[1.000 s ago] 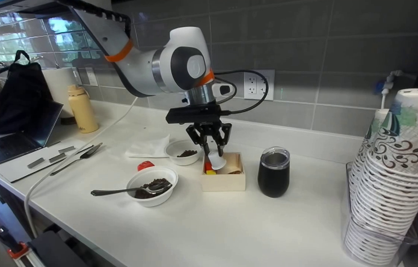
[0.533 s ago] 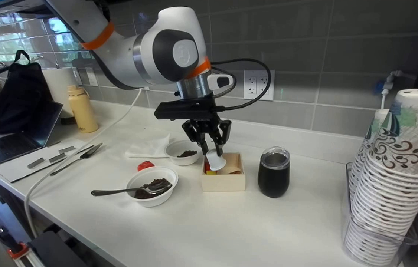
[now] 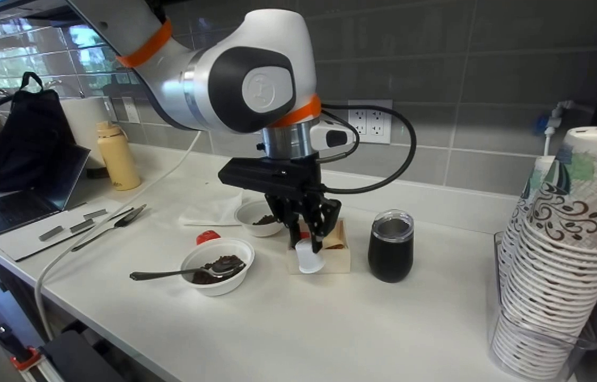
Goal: Pick up the white cup from the box and put it on the counter
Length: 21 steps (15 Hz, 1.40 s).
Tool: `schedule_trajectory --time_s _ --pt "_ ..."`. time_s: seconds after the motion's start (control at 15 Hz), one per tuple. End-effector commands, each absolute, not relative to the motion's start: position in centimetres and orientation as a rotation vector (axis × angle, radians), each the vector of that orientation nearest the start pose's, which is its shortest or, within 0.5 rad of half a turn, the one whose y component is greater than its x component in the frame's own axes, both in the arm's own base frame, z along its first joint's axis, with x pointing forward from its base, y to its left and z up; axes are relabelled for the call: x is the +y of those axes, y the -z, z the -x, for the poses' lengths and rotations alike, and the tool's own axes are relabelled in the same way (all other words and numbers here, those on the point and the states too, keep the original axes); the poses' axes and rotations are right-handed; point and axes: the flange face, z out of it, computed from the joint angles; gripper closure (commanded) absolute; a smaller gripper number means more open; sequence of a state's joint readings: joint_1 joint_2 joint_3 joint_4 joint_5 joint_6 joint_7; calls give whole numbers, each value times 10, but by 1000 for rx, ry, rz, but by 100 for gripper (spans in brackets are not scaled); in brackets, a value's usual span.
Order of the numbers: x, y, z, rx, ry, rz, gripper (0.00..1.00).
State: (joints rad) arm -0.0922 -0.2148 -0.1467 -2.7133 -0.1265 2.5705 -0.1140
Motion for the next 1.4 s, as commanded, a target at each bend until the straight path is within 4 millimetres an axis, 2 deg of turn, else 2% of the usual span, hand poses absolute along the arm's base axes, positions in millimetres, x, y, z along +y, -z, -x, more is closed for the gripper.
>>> schedule_trajectory --time_s 0.0,0.27,0.53,0.6,0.67,0.93,1.33 --pt "-101 -275 -399 32 80 3170 81" --pt "-104 -245 -405 20 36 3152 81" --pt "-108 -225 -416 -36 40 3158 81" --pt "-108 -222 -417 -48 36 3160 31" --pt "-107 -220 -419 -63 28 3160 30" --pt "-101 -228 -420 -88 24 3156 2" --pt "-90 -253 -414 -43 38 3202 0"
